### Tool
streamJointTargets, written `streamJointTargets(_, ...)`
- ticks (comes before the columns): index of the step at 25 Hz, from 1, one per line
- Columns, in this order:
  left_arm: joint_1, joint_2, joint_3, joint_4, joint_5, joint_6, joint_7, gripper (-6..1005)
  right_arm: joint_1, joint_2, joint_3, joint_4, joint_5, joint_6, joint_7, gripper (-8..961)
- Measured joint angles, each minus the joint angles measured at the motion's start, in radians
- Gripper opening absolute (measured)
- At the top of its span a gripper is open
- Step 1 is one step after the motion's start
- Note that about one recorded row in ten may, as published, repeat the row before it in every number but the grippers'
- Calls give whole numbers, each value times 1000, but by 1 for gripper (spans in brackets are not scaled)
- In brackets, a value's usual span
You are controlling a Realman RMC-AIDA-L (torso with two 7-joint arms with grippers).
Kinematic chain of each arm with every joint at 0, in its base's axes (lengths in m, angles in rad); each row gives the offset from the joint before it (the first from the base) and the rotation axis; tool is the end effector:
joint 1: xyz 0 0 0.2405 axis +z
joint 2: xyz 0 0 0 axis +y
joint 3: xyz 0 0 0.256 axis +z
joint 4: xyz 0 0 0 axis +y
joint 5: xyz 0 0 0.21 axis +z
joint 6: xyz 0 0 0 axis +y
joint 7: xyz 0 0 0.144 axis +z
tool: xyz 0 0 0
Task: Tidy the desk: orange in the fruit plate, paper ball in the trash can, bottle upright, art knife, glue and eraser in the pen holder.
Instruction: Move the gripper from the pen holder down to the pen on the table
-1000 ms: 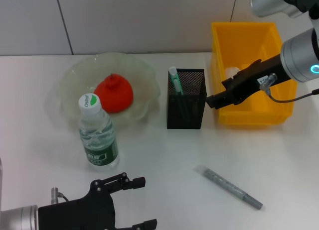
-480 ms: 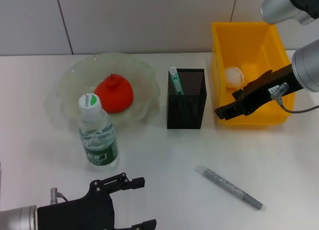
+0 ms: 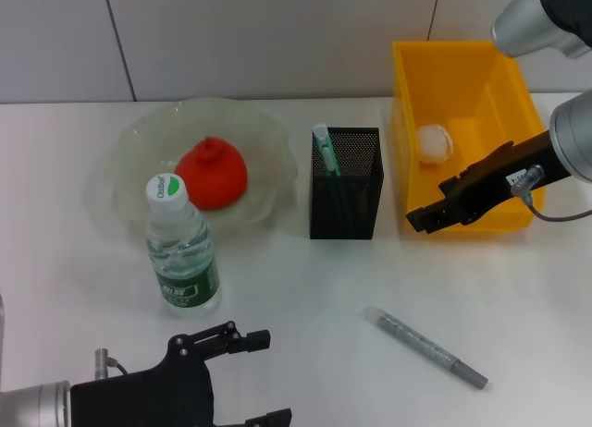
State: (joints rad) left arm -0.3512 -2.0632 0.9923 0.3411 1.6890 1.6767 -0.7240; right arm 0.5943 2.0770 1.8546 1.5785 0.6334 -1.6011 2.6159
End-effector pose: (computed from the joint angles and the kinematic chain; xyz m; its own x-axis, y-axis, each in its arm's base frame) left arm -0.2865 0.2317 -0.0512 0.7824 0.0514 0.6206 0.1802 -0.9726 -0.1466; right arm 0.1344 0.3589 0.0399 0.7991 -0.6011 0.0044 -0.5355 -0.7151 -0.4493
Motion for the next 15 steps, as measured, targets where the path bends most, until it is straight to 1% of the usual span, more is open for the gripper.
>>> streamJointTargets(5,1,0,15,1,0,13,0,808,-1,0,0,0,-5,-4,0,632)
streamJointTargets(15,4,0,15,4,0,36,-3,810,-4,0,-1,-4,-9,-1,0,632)
